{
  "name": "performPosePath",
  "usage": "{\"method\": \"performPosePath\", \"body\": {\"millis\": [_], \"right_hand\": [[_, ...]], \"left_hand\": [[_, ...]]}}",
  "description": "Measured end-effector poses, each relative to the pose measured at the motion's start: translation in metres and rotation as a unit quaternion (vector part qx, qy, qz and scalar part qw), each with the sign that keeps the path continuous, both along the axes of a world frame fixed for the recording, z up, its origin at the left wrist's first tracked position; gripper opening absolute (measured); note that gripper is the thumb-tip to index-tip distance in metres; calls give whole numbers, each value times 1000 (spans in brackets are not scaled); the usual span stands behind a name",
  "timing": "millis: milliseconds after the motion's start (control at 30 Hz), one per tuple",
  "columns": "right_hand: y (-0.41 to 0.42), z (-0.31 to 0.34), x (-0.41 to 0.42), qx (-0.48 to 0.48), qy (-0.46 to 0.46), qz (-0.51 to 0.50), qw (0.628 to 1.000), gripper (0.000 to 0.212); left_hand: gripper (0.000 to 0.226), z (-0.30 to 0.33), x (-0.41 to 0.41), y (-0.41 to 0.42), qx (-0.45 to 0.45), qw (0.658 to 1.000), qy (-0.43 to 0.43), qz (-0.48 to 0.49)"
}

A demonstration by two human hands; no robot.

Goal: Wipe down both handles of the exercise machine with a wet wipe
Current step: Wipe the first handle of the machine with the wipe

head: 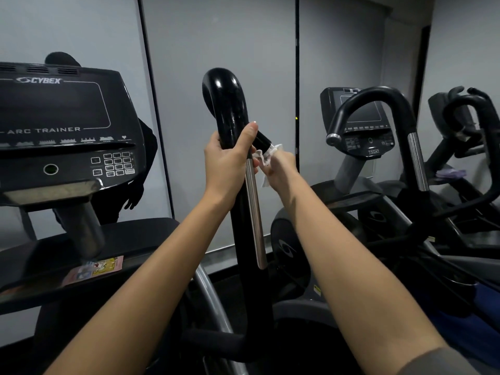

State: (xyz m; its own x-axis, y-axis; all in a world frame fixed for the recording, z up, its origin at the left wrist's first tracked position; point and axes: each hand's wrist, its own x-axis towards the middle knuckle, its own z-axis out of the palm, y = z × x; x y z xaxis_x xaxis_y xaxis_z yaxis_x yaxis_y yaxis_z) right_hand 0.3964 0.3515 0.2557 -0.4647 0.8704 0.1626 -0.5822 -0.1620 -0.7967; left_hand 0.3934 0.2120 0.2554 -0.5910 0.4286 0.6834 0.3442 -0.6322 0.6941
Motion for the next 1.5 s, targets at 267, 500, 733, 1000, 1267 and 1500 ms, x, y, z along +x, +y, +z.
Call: {"method": "performPosePath", "body": {"millis": [267, 500, 733, 1000, 1267, 1500], "right_hand": [[-9, -20, 59, 11, -102, -12, 995, 20], [-64, 12, 121, 216, -212, 36, 952, 26], [-109, 34, 149, 400, -210, 154, 879, 12], [-118, 21, 121, 357, -178, 113, 910, 13], [-114, 0, 69, 380, -182, -153, 894, 42], [-121, -8, 50, 280, -102, -37, 954, 35]], "left_hand": [[19, 0, 4, -6, -12, 1000, 12, 3], [68, 0, 10, -23, -70, 987, 78, 124], [23, 4, 21, -58, -42, 975, 206, 70], [25, -26, -8, -99, -179, 978, -27, -101], [18, -33, -79, -80, -60, 956, -284, -33], [14, 17, -110, -20, -106, 992, -61, -27]]}}
